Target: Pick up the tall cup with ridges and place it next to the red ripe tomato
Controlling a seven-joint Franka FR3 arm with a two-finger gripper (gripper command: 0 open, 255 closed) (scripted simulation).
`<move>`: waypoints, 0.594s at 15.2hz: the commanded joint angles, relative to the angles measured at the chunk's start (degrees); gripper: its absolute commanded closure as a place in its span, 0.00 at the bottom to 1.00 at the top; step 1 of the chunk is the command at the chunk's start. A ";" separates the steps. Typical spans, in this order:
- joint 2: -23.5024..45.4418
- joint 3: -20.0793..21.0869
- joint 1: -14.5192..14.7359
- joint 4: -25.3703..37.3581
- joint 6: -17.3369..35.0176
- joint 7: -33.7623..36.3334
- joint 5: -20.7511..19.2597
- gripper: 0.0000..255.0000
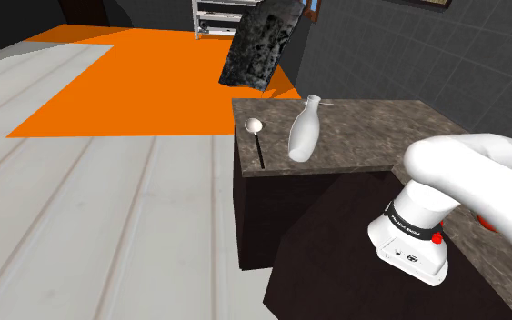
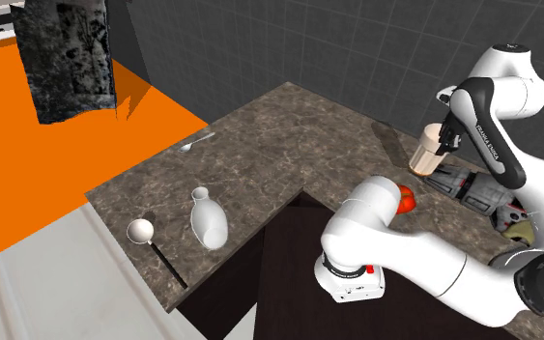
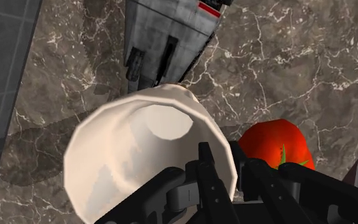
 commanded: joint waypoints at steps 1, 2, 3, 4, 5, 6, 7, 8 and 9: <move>-0.85 -1.67 -0.64 -1.12 0.60 0.03 -1.26 1.00; -1.18 -2.28 -0.92 -1.57 0.92 0.00 -1.80 1.00; -1.51 -2.90 -1.21 -2.02 1.24 -0.03 -2.34 1.00; -1.81 -3.54 -1.50 -2.45 1.58 -0.07 -2.89 1.00; -1.90 -4.25 -1.89 -2.88 2.12 -0.14 -3.33 1.00; -1.68 -5.05 -2.41 -3.31 2.95 -0.26 -3.61 1.00; -1.16 -5.94 -3.03 -3.74 4.04 -0.43 -3.75 1.00; -0.81 -6.77 -3.56 -4.15 4.97 -0.56 -3.99 1.00; -0.10 -7.70 -4.20 -4.55 6.22 -0.74 -4.06 1.00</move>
